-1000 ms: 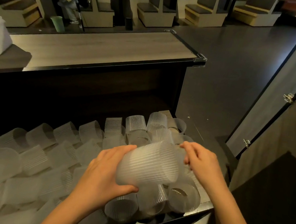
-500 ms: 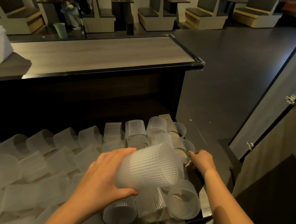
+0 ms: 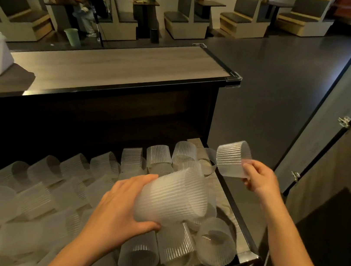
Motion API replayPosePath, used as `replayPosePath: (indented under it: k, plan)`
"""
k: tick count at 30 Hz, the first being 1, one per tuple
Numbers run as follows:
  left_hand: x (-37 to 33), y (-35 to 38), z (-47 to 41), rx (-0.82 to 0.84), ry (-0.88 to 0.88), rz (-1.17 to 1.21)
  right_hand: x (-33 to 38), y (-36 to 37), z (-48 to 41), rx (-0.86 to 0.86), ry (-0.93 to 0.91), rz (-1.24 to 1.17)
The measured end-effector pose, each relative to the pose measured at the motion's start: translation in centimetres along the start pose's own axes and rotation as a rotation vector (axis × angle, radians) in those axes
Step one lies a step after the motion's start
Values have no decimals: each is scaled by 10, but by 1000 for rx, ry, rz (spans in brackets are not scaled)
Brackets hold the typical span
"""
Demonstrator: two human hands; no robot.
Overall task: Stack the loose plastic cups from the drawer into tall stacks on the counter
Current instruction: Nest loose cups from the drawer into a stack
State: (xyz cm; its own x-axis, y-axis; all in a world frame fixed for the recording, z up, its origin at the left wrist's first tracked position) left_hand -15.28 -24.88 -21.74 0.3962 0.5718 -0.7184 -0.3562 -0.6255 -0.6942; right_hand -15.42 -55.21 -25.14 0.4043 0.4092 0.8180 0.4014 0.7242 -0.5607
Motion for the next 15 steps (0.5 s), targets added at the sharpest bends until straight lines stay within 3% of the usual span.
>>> replayPosePath:
  k: [7,15]
  plan:
    - [-1,0,-3,-13,-6,6,50,-3,67,253,-149,-180]
    - [3,3,-2,8,-7,-17,50,28,83,295,-340,241]
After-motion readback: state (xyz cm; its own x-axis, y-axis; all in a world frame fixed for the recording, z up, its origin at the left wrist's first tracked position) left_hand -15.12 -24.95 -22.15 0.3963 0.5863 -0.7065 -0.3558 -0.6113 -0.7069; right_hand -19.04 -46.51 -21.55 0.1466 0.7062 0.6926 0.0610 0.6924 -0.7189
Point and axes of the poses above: each hand's wrist, its own z-axis away from the middle knuckle, its own y-axis out of the palm, x = y × z, the point moved 5 cm from there along -z, towards the middle knuckle, and after that the axes turned 15 degrees about z, right-handed, at the moved point
